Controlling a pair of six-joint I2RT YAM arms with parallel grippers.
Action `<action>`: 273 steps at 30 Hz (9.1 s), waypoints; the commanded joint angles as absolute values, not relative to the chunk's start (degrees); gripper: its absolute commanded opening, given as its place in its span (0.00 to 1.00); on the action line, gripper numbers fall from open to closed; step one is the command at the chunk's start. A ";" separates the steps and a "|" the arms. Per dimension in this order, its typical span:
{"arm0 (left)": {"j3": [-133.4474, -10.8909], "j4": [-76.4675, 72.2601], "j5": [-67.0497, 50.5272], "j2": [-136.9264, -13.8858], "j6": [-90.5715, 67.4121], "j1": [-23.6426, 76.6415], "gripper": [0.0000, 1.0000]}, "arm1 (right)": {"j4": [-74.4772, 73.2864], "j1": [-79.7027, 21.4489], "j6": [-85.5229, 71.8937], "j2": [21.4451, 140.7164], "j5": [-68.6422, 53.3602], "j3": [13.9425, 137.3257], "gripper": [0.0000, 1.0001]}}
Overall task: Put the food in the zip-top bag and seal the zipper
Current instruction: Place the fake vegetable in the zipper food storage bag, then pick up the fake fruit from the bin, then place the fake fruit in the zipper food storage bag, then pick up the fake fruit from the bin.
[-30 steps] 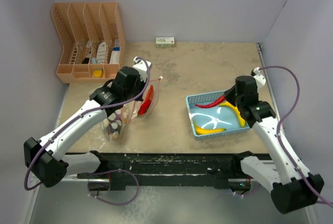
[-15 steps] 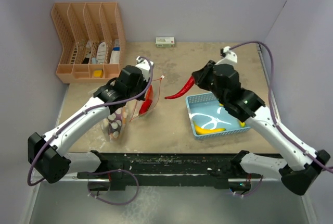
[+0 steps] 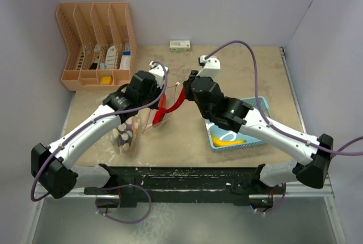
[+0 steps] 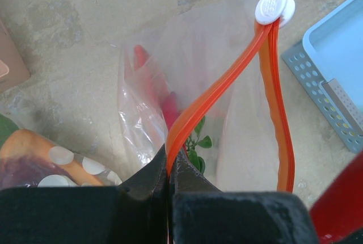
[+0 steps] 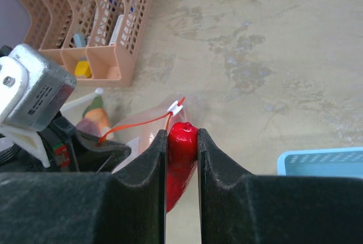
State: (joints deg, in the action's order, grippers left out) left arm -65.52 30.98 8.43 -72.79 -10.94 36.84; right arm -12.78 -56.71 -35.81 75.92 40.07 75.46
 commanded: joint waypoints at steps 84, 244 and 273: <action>-65.88 28.71 7.04 -69.79 -9.92 36.93 0.00 | -31.13 -5.71 -62.47 89.14 26.00 57.20 0.80; -64.82 31.14 9.14 -63.71 -11.28 36.86 0.00 | -37.08 -13.45 -48.95 80.69 8.69 48.31 0.76; -66.75 31.75 9.47 -66.35 -11.38 36.97 0.00 | -19.88 -26.03 -35.25 48.55 -9.25 59.32 0.00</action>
